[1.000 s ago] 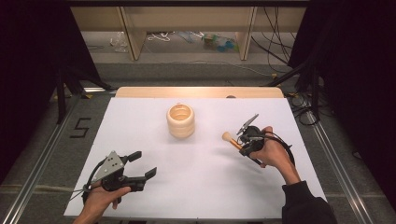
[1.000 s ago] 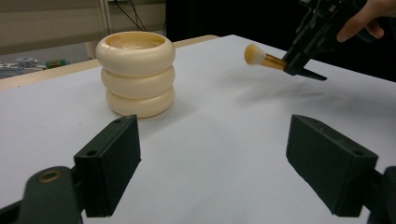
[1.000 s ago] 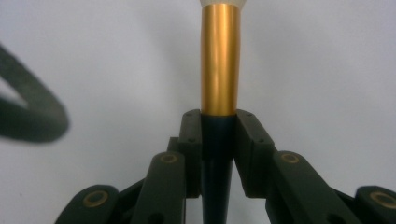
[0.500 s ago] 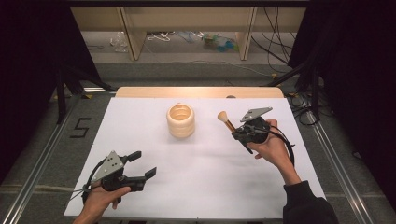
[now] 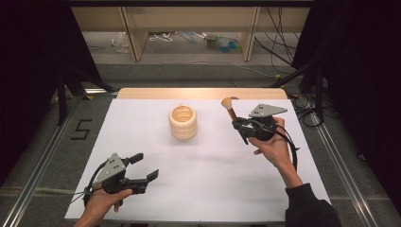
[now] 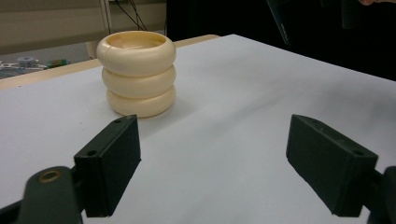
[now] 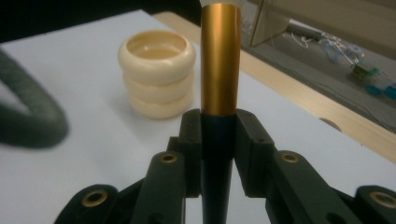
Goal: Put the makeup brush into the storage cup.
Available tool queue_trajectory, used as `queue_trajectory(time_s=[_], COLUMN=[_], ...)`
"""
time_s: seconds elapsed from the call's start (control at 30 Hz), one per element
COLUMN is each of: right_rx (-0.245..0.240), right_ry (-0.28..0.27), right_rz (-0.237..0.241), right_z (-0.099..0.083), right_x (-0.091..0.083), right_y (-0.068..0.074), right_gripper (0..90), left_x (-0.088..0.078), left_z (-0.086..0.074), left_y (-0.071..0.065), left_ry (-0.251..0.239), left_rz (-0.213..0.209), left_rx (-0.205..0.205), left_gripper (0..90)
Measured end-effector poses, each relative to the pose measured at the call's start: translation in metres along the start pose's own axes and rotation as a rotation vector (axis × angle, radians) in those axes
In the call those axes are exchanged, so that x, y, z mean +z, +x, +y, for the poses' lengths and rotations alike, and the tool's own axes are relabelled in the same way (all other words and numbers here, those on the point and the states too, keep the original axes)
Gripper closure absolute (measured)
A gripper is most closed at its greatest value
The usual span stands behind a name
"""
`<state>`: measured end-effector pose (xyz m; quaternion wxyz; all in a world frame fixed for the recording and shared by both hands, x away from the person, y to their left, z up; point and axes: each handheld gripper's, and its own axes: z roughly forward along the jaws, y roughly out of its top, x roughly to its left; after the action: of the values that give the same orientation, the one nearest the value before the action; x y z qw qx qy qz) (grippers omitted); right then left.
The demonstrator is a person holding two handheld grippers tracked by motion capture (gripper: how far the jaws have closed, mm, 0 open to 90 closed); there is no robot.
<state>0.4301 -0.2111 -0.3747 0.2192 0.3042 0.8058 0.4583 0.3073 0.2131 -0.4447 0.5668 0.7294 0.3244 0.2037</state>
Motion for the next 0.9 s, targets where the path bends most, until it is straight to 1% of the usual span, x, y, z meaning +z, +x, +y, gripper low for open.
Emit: queue_trajectory(time_s=[0.07,0.1,0.13,0.2,0.23,0.27,0.3,0.33,0.37,0.4,0.43,0.47,0.5,0.53,0.57,0.6,0.63,0.7,0.73,0.77,0.8,0.9], right_rx=[-0.006,-0.004,0.008,0.006,0.011,0.002,0.002,0.002,0.009,0.009,0.017,0.014,0.025,0.022,0.023,0.02,0.024,0.035,0.032,0.034,0.035,0.043], right_ry=[-0.013,-0.037,-0.042,-0.067,-0.067,-0.081,-0.081,-0.09,-0.103,-0.103,-0.101,-0.101,-0.113,-0.124,-0.126,-0.121,-0.129,-0.138,-0.142,-0.145,-0.142,-0.146], right_rz=[-0.001,0.005,0.016,0.023,0.031,0.034,0.034,0.036,0.047,0.047,0.06,0.065,0.074,0.061,0.08,0.075,0.075,0.087,0.078,0.088,0.08,0.083], right_z=[0.001,0.002,0.003,0.005,0.006,0.008,0.008,0.009,0.011,0.011,0.013,0.013,0.014,0.015,0.017,0.018,0.019,0.02,0.021,0.021,0.021,0.022], right_x=[0.0,0.001,0.001,0.003,0.004,0.007,0.007,0.009,0.012,0.012,0.014,0.015,0.017,0.018,0.021,0.021,0.022,0.026,0.027,0.029,0.03,0.033], right_y=[0.001,0.001,0.003,0.004,0.006,0.008,0.008,0.009,0.011,0.011,0.012,0.012,0.014,0.014,0.015,0.015,0.016,0.016,0.016,0.016,0.016,0.016], right_gripper=[74.4,74.5,74.5,74.5,74.5,74.5,74.5,74.5,74.5,74.5,74.5,74.5,74.5,74.5,74.5,74.5,74.5,74.5,74.5,74.5,74.5,74.5], left_x=[0.0,0.0,0.0,0.0,0.0,0.0,0.0,0.0,0.0,0.0,0.0,0.0,0.0,0.001,0.001,0.0,0.0,0.0,0.0,0.0,0.0,0.0], left_z=[0.0,0.0,0.0,0.0,0.0,0.0,0.0,0.0,0.0,0.0,0.0,0.0,0.0,0.0,-0.001,0.0,0.0,0.0,0.0,0.0,0.0,0.0], left_y=[0.0,0.0,0.0,0.0,0.0,0.0,0.0,0.0,0.0,0.0,0.0,0.0,0.0,0.0,0.0,0.0,0.001,0.001,0.001,0.001,0.001,0.001], left_ry=[0.0,0.0,-0.001,-0.004,-0.003,-0.013,-0.013,-0.012,-0.013,-0.012,-0.012,-0.012,-0.012,-0.012,-0.012,-0.005,-0.005,-0.011,-0.011,-0.01,-0.011,-0.011], left_rz=[0.001,0.001,0.0,-0.001,-0.001,-0.009,-0.007,-0.005,-0.006,-0.006,-0.006,-0.006,-0.006,-0.006,-0.007,0.002,-0.003,-0.006,-0.006,-0.006,-0.007,-0.007], left_rx=[0.001,0.001,0.0,-0.005,-0.003,-0.006,-0.016,-0.009,-0.012,-0.01,-0.01,-0.011,-0.012,-0.012,-0.017,-0.019,0.003,-0.002,-0.002,-0.007,-0.003,-0.003], left_gripper=[17.7,17.7,17.7,17.7,17.7,17.7,17.7,17.7,17.7,17.7,17.7,17.7,17.7,17.7,17.7,17.7,17.7,17.7,17.7,17.7,17.7,17.7])
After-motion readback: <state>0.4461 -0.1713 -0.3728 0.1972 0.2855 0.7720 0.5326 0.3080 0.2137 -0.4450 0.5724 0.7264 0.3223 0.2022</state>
